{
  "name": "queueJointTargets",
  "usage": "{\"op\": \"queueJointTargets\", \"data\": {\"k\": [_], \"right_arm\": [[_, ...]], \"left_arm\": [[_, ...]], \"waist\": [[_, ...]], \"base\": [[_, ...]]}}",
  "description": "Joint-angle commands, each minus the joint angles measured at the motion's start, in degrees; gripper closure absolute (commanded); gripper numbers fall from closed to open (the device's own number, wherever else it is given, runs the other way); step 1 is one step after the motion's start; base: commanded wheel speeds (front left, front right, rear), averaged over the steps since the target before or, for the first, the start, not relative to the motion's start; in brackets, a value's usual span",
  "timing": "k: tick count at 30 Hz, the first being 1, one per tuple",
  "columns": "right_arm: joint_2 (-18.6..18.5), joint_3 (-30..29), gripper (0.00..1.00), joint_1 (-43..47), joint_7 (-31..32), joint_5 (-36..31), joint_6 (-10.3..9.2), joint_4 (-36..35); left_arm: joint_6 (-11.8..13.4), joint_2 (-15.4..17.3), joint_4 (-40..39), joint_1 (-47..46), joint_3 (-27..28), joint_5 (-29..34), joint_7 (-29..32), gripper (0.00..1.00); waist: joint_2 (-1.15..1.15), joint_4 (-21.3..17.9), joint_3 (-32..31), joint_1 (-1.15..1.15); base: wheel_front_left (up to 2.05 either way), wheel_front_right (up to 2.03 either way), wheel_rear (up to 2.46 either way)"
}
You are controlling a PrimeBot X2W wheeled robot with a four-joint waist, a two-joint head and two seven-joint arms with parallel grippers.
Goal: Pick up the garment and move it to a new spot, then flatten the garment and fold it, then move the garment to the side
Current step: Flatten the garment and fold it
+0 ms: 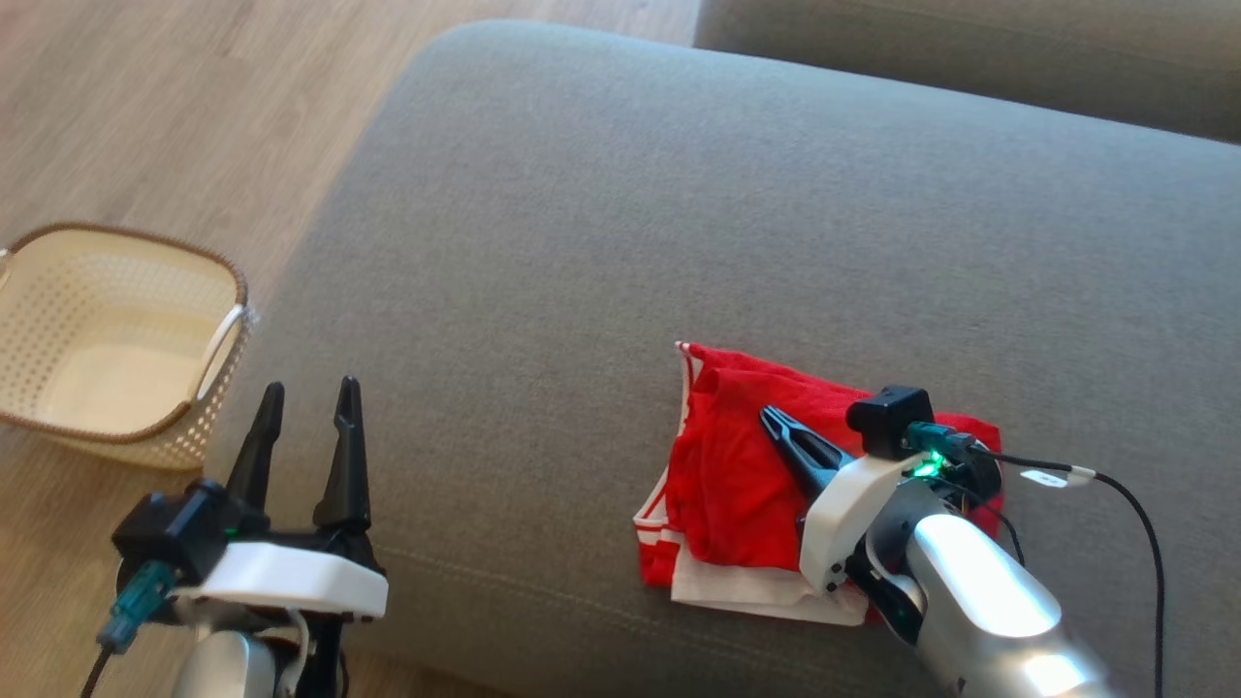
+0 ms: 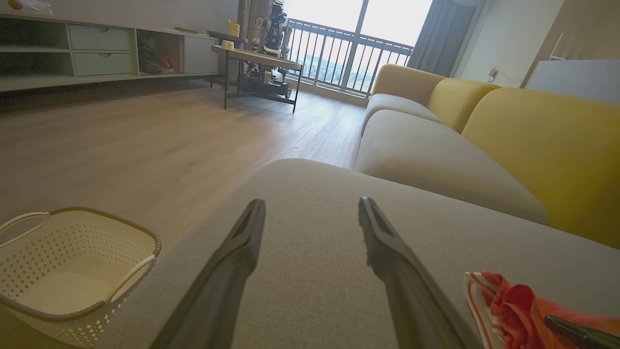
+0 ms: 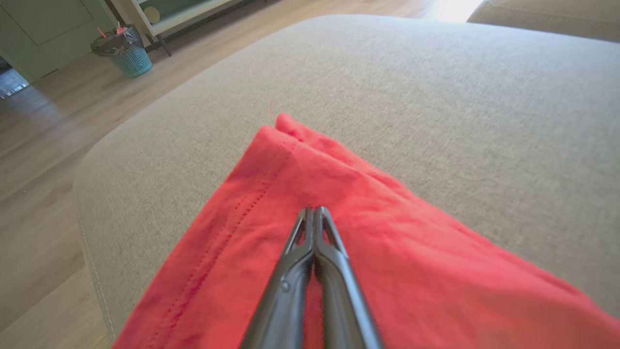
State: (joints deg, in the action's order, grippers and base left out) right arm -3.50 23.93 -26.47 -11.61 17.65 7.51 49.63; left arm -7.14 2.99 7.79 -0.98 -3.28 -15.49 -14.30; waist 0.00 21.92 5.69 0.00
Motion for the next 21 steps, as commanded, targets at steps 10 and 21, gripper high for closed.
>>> {"op": "queueJointTargets", "data": {"k": [10, 21], "right_arm": [[-0.7, -8.7, 1.0, 0.7, -3.1, -4.2, -0.02, -9.5], [-2.8, -20.8, 1.0, 10.6, 0.0, -17.4, -0.02, -30.0]], "left_arm": [[-0.4, 0.3, -3.2, -1.0, 3.4, 0.2, -0.7, 0.0], [-0.3, 0.1, -4.0, 0.8, 4.4, 0.5, -0.7, 0.0]], "waist": [[0.0, -7.3, -5.1, 0.0], [0.0, -14.3, -6.8, 0.0]], "base": [[0.0, 0.0, 0.0], [0.0, 0.0, 0.0]]}}
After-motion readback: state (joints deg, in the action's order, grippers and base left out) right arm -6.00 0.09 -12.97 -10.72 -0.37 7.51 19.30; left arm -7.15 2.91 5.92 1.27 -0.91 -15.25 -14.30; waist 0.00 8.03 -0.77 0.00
